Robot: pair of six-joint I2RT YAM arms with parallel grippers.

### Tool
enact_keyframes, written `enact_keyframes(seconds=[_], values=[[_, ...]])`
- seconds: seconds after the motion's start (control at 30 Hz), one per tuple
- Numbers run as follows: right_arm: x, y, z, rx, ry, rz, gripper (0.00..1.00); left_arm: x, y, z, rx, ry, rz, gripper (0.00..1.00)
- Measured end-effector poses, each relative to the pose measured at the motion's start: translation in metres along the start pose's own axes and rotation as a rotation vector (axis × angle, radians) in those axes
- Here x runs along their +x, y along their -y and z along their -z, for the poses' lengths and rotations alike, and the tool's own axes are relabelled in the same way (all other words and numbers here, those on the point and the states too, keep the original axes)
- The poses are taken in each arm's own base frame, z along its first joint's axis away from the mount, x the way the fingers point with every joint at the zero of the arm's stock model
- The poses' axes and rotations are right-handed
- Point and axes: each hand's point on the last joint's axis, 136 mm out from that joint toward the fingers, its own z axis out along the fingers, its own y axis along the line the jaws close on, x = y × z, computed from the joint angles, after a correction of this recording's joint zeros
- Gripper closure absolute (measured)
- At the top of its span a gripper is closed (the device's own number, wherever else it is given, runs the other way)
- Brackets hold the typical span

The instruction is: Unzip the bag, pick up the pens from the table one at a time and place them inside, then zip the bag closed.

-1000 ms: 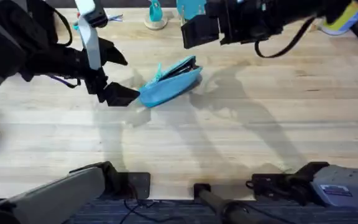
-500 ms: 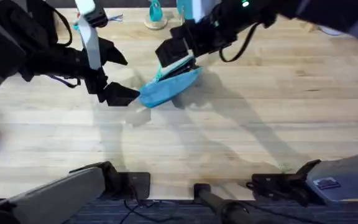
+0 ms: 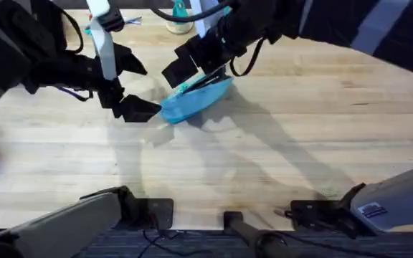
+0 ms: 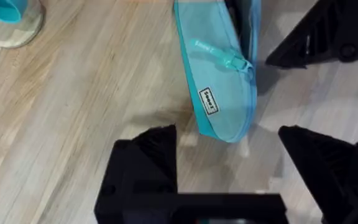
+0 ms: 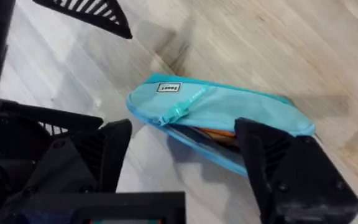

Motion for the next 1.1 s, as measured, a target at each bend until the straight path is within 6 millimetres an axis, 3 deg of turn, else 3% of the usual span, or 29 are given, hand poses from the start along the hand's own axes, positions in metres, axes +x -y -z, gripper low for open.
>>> enact_keyframes(seconds=[0.57,1.1], values=[[0.014,0.008,-0.040,0.007,-0.069,0.004,0.006,0.000,0.000,0.000,0.000,0.000,0.000,0.007],[0.022,-0.010,-0.048,-0.015,-0.100,0.033,0.012,0.000,0.000,0.000,0.000,0.000,0.000,0.007]])
